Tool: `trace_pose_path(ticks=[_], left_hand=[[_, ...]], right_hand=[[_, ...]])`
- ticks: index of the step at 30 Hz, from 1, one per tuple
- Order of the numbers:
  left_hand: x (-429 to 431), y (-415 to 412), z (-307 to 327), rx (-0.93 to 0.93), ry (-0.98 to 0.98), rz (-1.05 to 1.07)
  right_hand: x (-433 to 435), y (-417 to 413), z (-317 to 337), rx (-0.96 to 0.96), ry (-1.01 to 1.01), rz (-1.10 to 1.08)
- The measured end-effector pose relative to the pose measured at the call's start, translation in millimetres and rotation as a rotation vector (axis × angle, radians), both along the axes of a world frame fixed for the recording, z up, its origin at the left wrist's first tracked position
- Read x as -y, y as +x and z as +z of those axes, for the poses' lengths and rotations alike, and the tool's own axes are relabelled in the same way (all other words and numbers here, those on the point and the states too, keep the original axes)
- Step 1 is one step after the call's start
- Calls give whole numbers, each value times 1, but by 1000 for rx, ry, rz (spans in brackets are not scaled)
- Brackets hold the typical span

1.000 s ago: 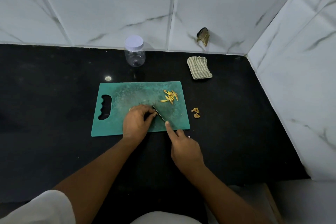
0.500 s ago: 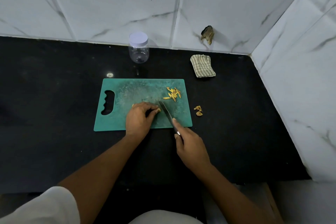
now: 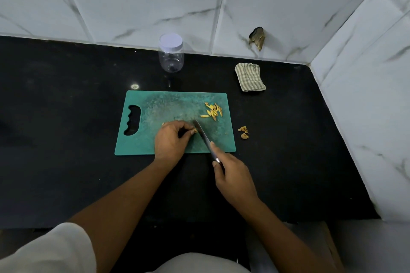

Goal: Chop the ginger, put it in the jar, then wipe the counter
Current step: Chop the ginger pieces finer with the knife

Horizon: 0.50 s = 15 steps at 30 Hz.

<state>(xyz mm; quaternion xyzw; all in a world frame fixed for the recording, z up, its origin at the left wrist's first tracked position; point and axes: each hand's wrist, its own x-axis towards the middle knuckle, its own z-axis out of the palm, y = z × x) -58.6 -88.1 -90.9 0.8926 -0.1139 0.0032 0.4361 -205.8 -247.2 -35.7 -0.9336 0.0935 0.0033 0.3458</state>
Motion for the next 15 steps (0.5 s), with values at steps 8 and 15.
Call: trace_pose_path(ticks=[8,15], left_hand=[[0,0,-2,-7,6,6],[0,0,1,0,23,10]], right_hand=[[4,-2,-2,-20,-1,-1],[1,-2,0,-23,-13,14]])
